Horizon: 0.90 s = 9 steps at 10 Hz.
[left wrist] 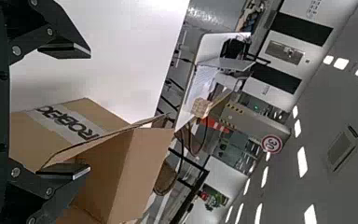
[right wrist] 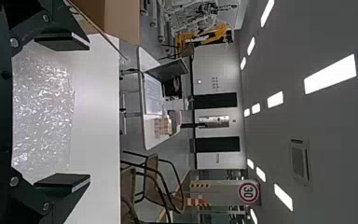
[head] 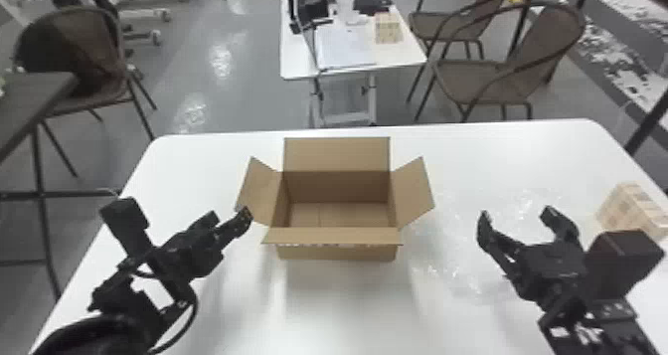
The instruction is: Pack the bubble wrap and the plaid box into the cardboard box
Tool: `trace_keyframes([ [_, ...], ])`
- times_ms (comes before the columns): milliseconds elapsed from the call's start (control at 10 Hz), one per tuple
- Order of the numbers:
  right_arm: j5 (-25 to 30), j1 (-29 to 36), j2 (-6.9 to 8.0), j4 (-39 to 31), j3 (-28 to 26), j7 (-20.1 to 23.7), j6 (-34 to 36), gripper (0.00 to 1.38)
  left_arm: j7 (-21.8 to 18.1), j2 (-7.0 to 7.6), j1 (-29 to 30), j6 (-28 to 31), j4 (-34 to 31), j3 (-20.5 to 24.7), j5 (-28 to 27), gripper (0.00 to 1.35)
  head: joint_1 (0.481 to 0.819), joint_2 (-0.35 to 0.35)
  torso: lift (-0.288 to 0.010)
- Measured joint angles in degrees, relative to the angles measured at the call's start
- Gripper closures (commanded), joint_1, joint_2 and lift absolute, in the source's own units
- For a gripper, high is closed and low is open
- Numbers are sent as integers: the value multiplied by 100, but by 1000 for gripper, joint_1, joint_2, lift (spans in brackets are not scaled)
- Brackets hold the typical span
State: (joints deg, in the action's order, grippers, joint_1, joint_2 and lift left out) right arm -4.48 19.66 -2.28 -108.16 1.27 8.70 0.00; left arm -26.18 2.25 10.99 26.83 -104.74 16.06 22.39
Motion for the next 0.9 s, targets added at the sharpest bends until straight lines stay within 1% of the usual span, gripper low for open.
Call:
trace_keyframes([
  [300, -12, -14, 0, 39, 17, 8, 0, 277, -32, 38, -134, 187, -8, -150, 139, 404, 695, 63, -102],
  [500, -15, -56, 0, 64, 30, 96, 40, 275, -9, 42, -217, 221, -11, -225, -32, 404, 695, 60, -102],
  [700, 9, -125, -3, 100, 31, 248, 78, 275, 60, 30, -289, 67, -10, -313, -219, 409, 695, 66, -102],
  [900, 13, -162, -9, 120, 31, 297, 120, 277, 61, 28, -362, 106, 1, -341, -286, 409, 695, 65, -102],
])
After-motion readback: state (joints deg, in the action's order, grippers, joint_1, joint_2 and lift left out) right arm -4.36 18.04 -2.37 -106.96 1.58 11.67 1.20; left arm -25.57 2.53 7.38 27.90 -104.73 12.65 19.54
